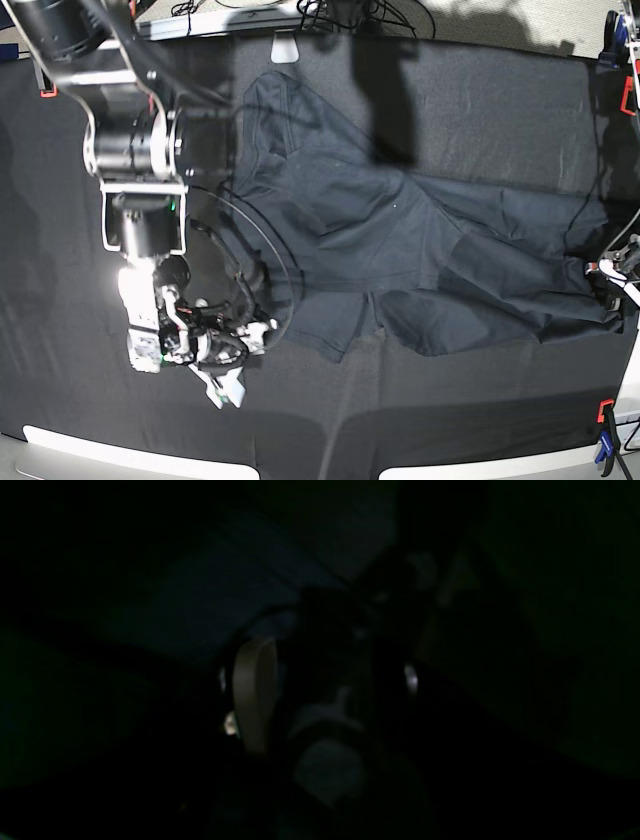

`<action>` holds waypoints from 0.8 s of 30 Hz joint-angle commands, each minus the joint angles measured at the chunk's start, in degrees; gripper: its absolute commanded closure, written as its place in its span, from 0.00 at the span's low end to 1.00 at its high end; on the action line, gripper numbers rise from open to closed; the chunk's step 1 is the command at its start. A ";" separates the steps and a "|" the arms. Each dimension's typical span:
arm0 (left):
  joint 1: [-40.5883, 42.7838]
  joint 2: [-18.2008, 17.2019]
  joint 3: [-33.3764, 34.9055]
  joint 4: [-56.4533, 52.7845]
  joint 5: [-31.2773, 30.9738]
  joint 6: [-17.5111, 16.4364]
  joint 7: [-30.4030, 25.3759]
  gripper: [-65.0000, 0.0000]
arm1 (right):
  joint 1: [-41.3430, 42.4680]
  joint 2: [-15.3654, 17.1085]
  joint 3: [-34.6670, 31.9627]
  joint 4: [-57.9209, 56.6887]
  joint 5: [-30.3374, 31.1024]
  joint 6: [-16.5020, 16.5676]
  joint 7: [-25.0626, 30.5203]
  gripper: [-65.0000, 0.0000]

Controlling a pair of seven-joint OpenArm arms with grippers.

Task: Layout the t-shirt on the table in an organized manner, then fold the t-shirt properly
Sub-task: 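Lower the right gripper onto the shirt's bunched side and grasp it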

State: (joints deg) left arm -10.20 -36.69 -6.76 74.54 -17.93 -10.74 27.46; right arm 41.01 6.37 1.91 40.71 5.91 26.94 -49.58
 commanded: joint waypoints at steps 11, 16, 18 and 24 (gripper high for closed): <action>-1.22 -1.27 -0.48 0.81 -0.07 0.24 -1.38 0.58 | 3.06 -0.04 -0.17 -2.23 0.76 -2.99 1.40 0.54; -1.22 -1.27 -0.48 0.81 -0.07 0.24 -1.38 0.58 | 2.91 -1.16 -0.17 -3.65 0.68 -3.02 1.60 0.61; -1.22 -1.29 -0.48 0.81 -0.07 0.24 -1.38 0.58 | 2.91 -1.66 -0.17 -4.87 0.15 -3.02 1.60 0.63; -1.22 -1.29 -0.48 0.81 -0.07 0.24 -1.38 0.58 | 2.43 -2.40 -0.17 -5.60 0.07 -3.02 1.36 0.76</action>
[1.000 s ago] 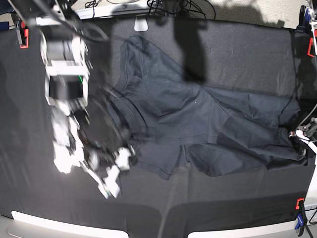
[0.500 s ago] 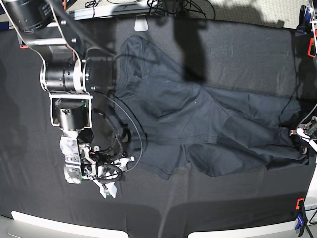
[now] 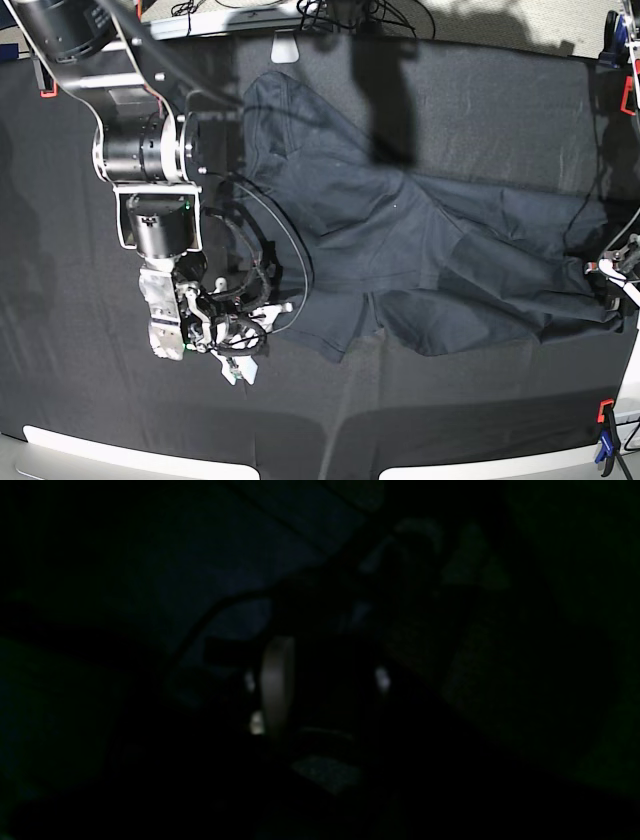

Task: Layout the t-shirt on the table in an organized manner, then fold the t-shirt properly
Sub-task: 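Lower the right gripper onto the shirt's bunched side and grasp it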

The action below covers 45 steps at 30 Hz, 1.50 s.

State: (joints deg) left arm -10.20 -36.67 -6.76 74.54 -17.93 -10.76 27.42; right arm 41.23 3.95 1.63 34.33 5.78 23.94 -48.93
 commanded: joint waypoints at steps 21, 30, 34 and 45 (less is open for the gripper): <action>-1.22 -1.31 -0.48 0.81 -0.07 0.26 -1.29 0.58 | 4.63 4.39 0.11 0.76 0.24 0.61 9.09 0.47; -1.22 -1.31 -0.48 0.81 -0.07 0.26 -1.29 0.58 | 4.15 2.97 0.11 -6.67 0.61 -0.63 9.14 0.47; -1.22 -1.31 -0.48 0.81 -0.07 0.26 -1.31 0.58 | 4.15 1.33 0.11 -8.09 0.61 -0.63 9.51 0.47; -1.22 -1.31 -0.48 0.81 -0.07 0.26 -1.31 0.58 | 4.35 -3.37 0.11 -8.09 0.20 2.03 9.51 0.69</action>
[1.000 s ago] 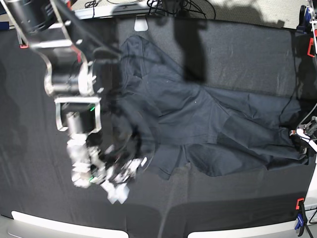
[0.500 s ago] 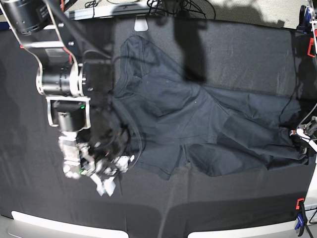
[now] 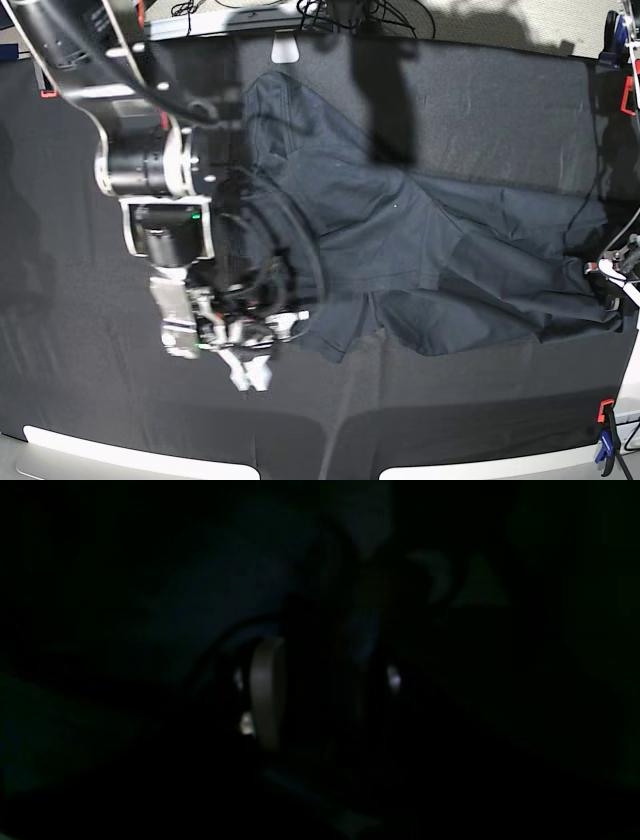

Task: Layout the t-shirt on the table in an organized manner, then fold the t-shirt properly
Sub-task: 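Lower the right gripper onto the shirt's bunched side and grasp it, then drag the grasped fabric with the right gripper to reposition the shirt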

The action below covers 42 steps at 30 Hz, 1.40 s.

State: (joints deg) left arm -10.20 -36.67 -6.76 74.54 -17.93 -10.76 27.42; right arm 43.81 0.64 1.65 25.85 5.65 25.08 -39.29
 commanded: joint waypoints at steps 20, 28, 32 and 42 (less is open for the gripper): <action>-1.05 -1.11 -0.48 0.81 -6.23 0.07 1.77 0.58 | 12.72 8.02 0.09 0.55 -16.22 -5.53 25.88 1.00; -1.07 0.17 -0.48 0.81 -6.64 -1.25 3.80 0.58 | 14.38 9.86 0.09 0.52 -16.59 -9.73 31.15 1.00; -1.05 0.48 -0.48 0.81 -6.58 -1.29 4.57 0.58 | 14.47 9.84 0.09 0.52 -17.29 -9.73 31.47 0.72; -1.07 0.46 -0.48 0.81 -5.62 -1.31 4.55 0.58 | 14.91 9.81 0.09 0.94 -11.06 -8.11 25.73 0.48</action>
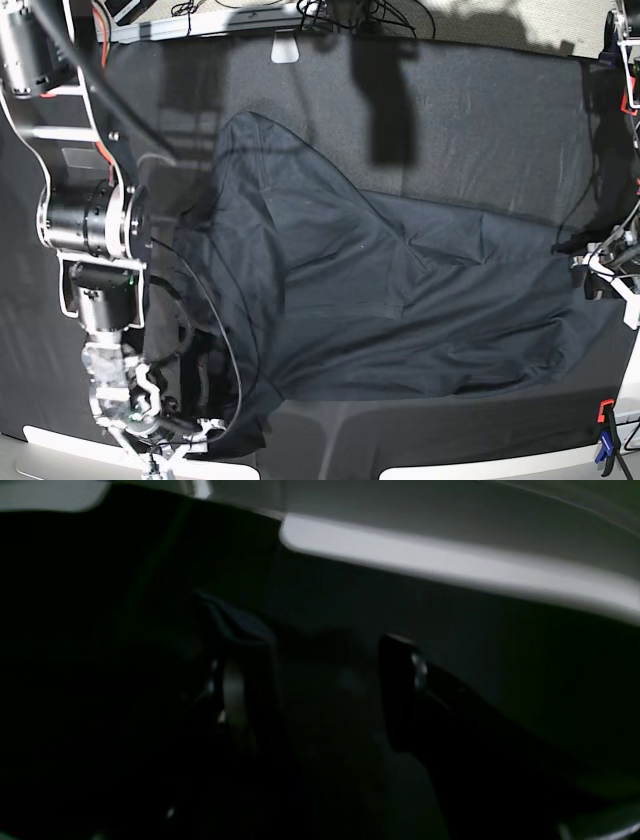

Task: Layout the t-shirt on the table in an organized manner, then fold the t-shirt properly
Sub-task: 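Drag the grasped fabric with the right gripper to reposition the shirt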

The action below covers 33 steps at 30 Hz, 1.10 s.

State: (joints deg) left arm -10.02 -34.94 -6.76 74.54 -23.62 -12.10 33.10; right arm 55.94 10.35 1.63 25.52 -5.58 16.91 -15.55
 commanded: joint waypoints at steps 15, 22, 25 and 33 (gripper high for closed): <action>-1.22 -1.25 -0.48 0.81 0.20 0.02 -1.18 0.58 | 2.93 5.29 0.11 8.92 7.13 4.26 -10.19 0.48; -1.22 -1.25 -0.48 0.81 0.20 0.02 -1.20 0.58 | 0.13 4.44 0.11 8.98 28.37 23.09 -32.72 0.59; -1.22 -1.27 -0.48 0.81 0.20 0.02 -1.18 0.58 | -3.15 2.89 0.11 8.98 31.78 23.09 -35.65 0.61; -1.22 -1.27 -0.48 0.81 0.20 0.02 -1.20 0.58 | -9.33 -1.64 0.11 8.98 28.89 23.09 -35.60 0.61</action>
State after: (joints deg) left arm -10.00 -34.96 -6.76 74.54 -23.33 -12.12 33.10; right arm 43.83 8.32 1.58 33.50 22.09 39.59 -52.47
